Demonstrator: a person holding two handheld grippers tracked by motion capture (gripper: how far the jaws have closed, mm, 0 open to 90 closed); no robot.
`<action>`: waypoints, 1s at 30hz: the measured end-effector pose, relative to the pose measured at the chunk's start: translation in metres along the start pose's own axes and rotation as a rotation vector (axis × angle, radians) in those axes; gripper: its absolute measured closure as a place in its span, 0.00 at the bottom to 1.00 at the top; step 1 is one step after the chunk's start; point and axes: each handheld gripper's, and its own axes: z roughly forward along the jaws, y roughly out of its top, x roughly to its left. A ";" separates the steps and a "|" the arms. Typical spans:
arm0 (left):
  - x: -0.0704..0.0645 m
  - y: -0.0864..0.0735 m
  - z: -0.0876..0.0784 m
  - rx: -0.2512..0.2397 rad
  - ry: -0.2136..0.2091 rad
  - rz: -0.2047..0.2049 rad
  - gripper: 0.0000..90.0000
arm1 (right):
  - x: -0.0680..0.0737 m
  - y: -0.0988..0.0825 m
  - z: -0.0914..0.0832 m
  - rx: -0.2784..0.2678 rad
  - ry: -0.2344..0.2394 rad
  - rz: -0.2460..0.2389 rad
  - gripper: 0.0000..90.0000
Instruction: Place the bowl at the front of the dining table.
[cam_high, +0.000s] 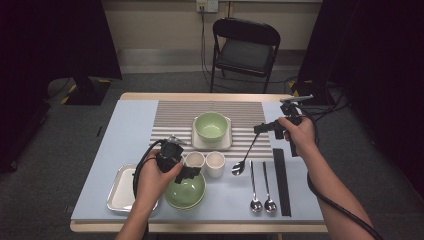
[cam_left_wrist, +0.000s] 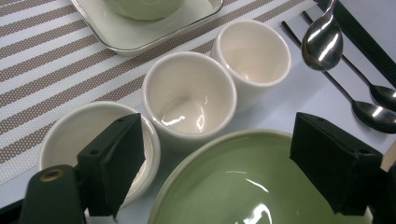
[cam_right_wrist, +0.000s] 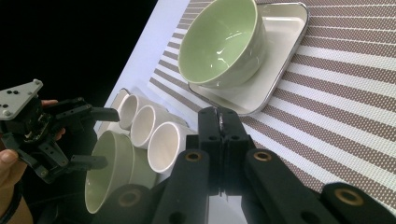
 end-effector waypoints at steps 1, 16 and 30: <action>0.001 -0.001 0.000 0.001 -0.001 0.000 0.19 | 0.000 0.000 0.000 0.002 -0.001 0.004 1.00; 0.010 -0.014 -0.009 -0.006 0.009 -0.010 0.19 | 0.001 0.007 0.001 -0.010 0.010 0.002 1.00; 0.016 -0.025 -0.017 -0.009 0.017 -0.019 0.19 | 0.000 0.012 -0.001 -0.021 -0.005 0.008 1.00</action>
